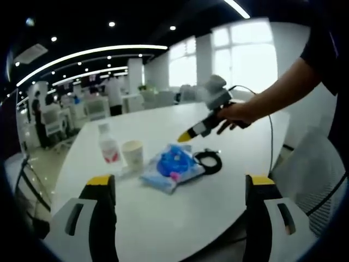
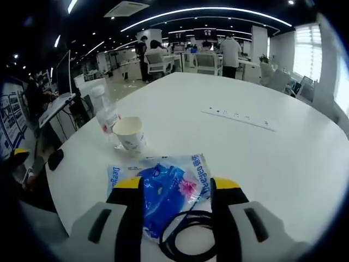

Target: Arrange the tabletop items into an orderly group along one side of the table until the central work area is clear of visible clutter.

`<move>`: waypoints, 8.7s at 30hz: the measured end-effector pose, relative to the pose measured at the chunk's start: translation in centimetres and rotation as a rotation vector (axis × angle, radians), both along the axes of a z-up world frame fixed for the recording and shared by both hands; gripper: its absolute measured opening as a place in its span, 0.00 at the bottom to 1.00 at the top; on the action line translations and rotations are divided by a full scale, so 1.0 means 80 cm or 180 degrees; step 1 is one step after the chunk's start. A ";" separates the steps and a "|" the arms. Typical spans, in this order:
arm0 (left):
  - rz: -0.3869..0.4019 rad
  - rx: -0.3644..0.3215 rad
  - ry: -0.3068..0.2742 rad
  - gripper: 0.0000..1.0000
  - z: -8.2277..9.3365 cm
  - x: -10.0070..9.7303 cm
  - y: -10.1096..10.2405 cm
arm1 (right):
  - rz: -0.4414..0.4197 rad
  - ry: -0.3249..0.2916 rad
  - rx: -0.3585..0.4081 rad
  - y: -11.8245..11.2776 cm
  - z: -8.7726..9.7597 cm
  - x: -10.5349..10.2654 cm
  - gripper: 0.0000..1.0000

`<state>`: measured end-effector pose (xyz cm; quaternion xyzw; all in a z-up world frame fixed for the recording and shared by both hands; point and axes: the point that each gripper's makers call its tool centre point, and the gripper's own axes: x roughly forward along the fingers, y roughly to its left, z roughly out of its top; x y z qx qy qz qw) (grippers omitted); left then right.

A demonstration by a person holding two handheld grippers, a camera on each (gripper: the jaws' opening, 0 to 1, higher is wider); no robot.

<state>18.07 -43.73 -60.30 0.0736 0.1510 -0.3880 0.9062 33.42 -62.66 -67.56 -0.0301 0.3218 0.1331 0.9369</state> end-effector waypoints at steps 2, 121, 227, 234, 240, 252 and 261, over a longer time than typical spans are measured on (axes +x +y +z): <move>-0.0009 -0.0007 0.0006 0.98 0.000 -0.001 -0.001 | 0.0004 -0.0005 -0.0016 -0.003 -0.001 -0.006 0.50; -0.0046 0.0015 -0.0041 0.95 -0.001 -0.002 0.001 | -0.0181 0.0282 -0.0419 -0.115 -0.063 -0.082 0.08; -0.0084 -0.0057 -0.0056 0.99 0.004 -0.004 -0.004 | -0.1120 0.0141 -0.0289 -0.222 -0.062 -0.111 0.49; -0.0082 -0.0075 -0.0059 1.00 0.006 -0.005 -0.005 | -0.0958 0.0075 -0.0241 -0.193 -0.054 -0.113 0.59; -0.0103 -0.0108 -0.0056 1.00 0.007 -0.006 -0.007 | -0.0819 -0.0030 -0.0126 -0.158 -0.042 -0.109 0.67; -0.0138 -0.0132 -0.0134 1.00 0.012 -0.006 -0.008 | -0.0554 -0.0096 -0.0044 -0.097 -0.036 -0.106 0.79; -0.0149 -0.0118 -0.0171 1.00 0.014 -0.007 -0.007 | -0.0298 -0.0152 -0.0020 -0.056 -0.036 -0.102 0.86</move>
